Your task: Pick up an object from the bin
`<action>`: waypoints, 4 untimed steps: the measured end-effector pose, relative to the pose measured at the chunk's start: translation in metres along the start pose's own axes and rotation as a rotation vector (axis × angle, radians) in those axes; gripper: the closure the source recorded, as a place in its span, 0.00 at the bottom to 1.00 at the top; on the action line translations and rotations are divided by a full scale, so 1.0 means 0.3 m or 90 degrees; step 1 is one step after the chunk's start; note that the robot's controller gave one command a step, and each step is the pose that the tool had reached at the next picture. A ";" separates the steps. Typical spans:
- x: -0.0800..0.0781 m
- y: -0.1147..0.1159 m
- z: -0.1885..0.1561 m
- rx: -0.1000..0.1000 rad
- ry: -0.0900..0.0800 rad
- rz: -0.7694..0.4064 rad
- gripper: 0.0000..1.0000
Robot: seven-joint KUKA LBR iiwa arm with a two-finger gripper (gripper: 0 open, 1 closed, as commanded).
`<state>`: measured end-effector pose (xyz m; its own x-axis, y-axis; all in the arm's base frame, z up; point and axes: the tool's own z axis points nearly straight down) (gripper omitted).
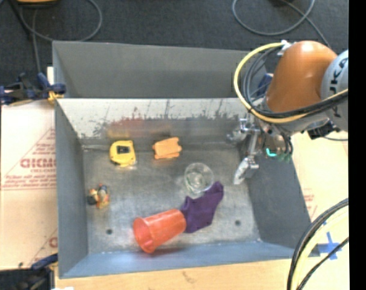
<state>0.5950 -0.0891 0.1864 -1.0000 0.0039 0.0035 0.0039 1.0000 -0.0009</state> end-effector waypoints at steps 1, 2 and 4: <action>-0.005 0.001 -0.016 0.001 -0.005 -0.001 0.00; 0.053 0.038 0.031 0.002 -0.009 -0.035 0.00; -0.022 0.175 0.340 0.001 -0.007 -0.201 1.00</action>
Offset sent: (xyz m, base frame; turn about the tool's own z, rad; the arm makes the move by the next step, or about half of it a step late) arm -0.0545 0.0398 -0.0436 -0.1648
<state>0.6015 -0.0367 0.0843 -0.9519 -0.3064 -0.0069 -0.3064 0.9519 -0.0031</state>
